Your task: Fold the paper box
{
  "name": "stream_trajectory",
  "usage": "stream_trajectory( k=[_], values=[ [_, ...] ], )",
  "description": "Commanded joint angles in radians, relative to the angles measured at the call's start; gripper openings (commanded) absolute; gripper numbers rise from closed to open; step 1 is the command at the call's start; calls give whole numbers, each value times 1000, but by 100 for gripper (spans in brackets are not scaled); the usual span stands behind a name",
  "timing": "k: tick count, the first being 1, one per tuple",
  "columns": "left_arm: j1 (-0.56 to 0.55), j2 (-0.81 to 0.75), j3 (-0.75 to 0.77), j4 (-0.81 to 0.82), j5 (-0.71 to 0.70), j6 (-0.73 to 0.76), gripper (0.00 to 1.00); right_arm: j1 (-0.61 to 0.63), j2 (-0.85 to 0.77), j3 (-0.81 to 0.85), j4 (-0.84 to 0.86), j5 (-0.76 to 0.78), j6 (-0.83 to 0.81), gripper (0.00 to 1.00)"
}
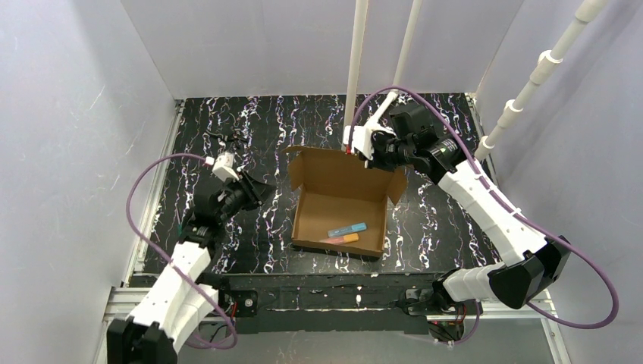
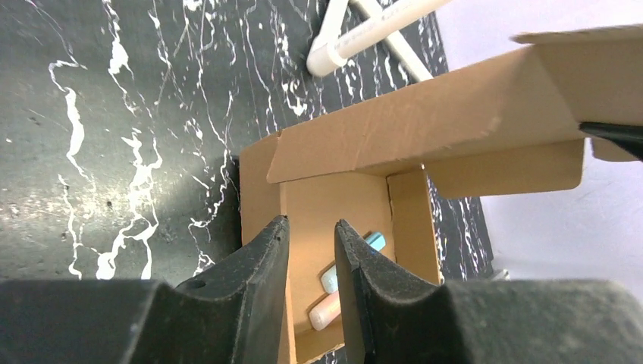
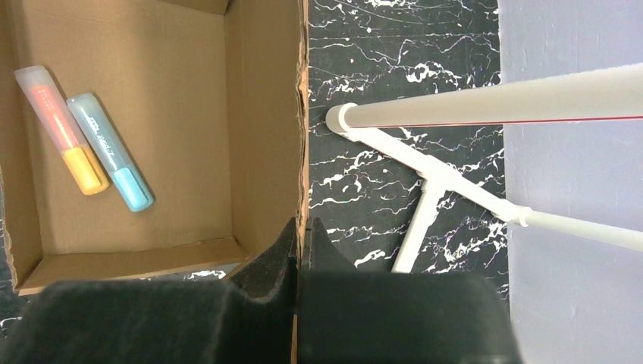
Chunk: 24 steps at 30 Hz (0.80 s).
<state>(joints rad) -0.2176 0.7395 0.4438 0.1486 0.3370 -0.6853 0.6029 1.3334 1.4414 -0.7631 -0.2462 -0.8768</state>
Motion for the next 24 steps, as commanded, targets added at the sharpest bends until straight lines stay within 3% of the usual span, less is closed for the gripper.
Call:
stream_trajectory(
  k=[1, 15, 24],
  values=[
    [4, 147, 94, 42, 126, 26, 27, -10, -30, 8, -2, -76, -14, 1],
    [-27, 455, 149, 314, 304, -83, 25, -23, -3, 38, -24, -139, -14, 1],
    [-70, 502, 140, 383, 313, -124, 24, -23, 8, 35, -30, -156, -3, 1]
  ],
)
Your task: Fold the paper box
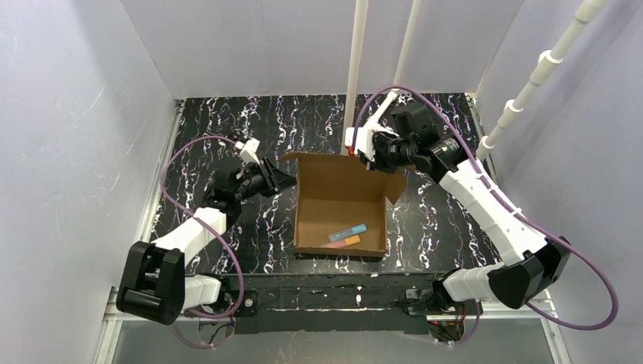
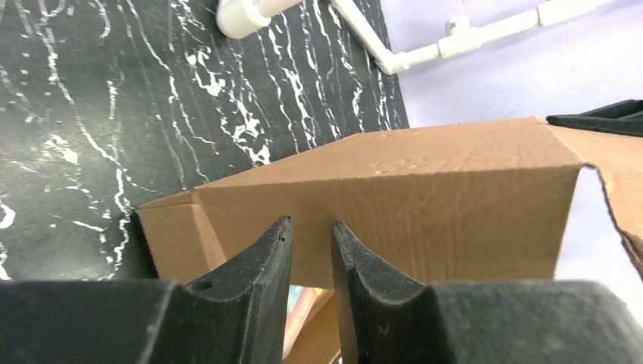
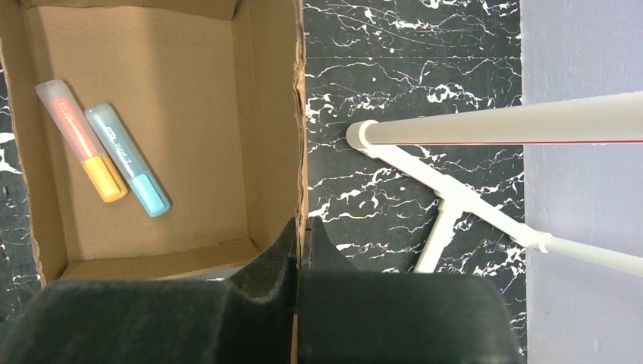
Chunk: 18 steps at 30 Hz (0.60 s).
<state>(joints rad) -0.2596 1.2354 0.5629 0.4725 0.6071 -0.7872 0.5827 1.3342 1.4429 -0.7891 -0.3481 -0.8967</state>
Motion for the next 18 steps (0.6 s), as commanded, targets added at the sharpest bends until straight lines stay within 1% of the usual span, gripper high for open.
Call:
stream_trajectory(
  k=[1, 9, 15, 18],
  values=[
    [-36, 11, 14, 60, 38, -24, 24, -3, 9, 32, -3, -60, 20, 1],
    [-42, -1, -72, 71, -16, -22, 23, -3, -18, -33, 3, -80, 52, 1],
    [-40, -78, -143, 71, -88, -38, 23, -3, -30, -42, -11, -89, 46, 1],
    [-39, -114, -174, 71, -100, -48, 23, -3, -41, -53, -36, -102, 22, 1]
  ],
)
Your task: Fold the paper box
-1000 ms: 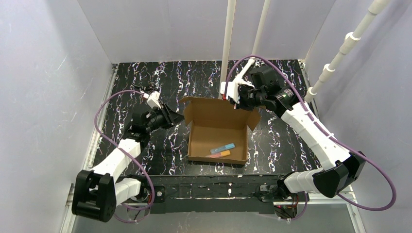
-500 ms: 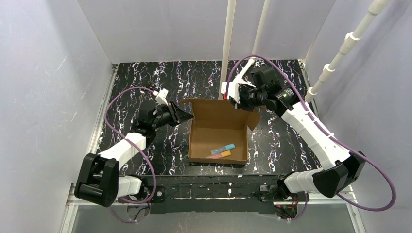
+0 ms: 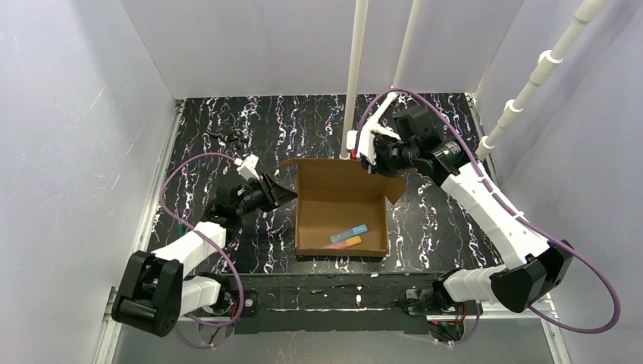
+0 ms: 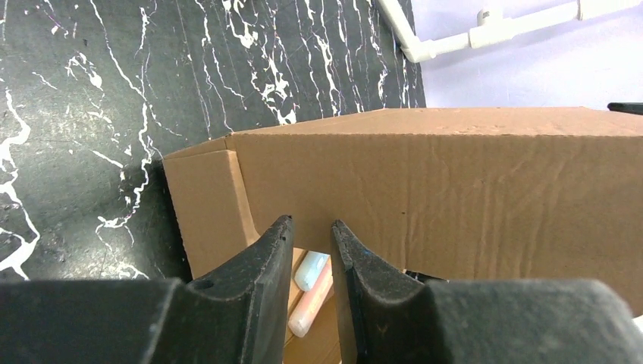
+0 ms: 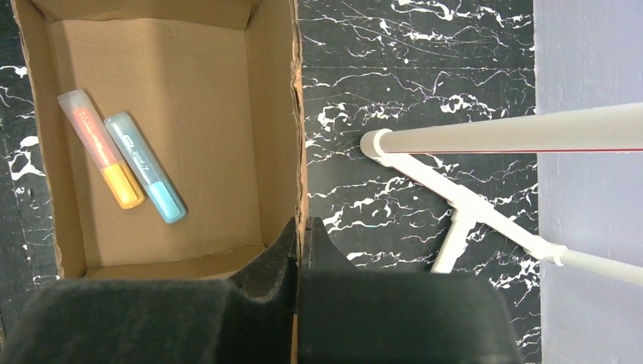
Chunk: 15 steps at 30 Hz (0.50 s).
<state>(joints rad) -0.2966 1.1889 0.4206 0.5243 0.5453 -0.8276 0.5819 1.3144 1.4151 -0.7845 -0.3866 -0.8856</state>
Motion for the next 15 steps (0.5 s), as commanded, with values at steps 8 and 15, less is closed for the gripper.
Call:
stream_trajectory(
  k=[8, 15],
  values=[
    [0, -84, -52, 17, -18, -18, 23, 4, -42, -59, -119, -106, -88, 1],
    [-1, -75, -44, 16, 3, -34, 23, 15, -31, -54, -135, -130, -88, 1]
  ],
)
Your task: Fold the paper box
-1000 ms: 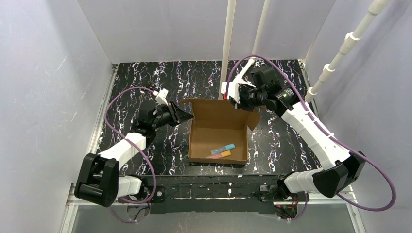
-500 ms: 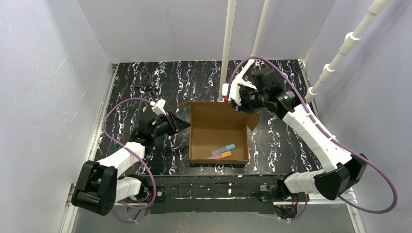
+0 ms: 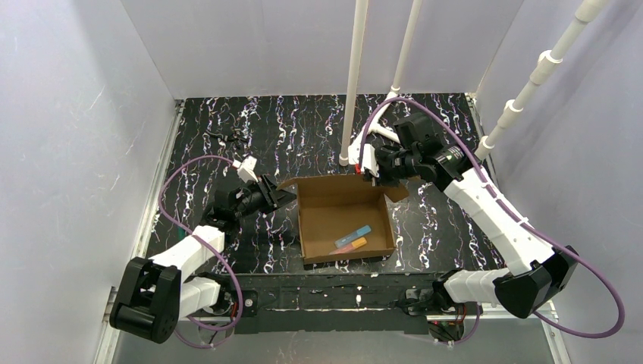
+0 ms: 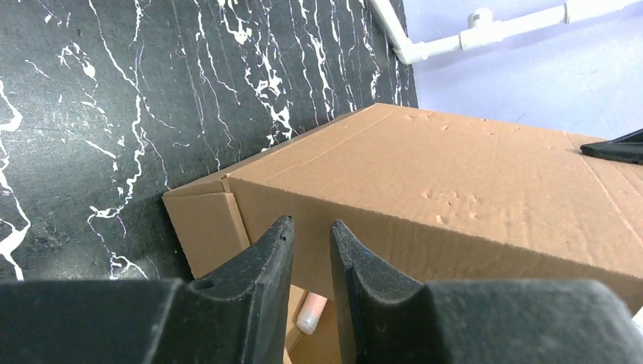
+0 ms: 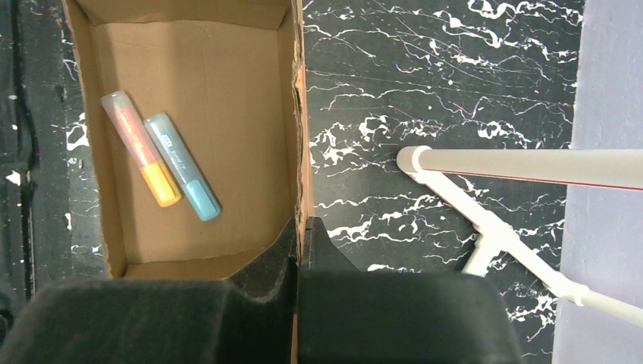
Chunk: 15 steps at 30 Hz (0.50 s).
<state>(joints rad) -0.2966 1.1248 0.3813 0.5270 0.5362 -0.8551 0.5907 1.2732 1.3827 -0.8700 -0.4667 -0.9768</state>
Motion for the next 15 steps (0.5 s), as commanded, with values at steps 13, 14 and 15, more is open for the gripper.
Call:
stream_trajectory(
  k=[13, 14, 15],
  values=[
    [28, -420, -47, -363, -188, 64, 34, 18, 15, -12, -76, -16, -29, 1],
    [31, -420, -28, -399, -185, 82, 34, 18, 16, -8, -80, -18, -33, 1],
    [33, -417, -11, -437, -180, 93, 34, 18, 17, -4, -83, -19, -37, 1]
  ],
)
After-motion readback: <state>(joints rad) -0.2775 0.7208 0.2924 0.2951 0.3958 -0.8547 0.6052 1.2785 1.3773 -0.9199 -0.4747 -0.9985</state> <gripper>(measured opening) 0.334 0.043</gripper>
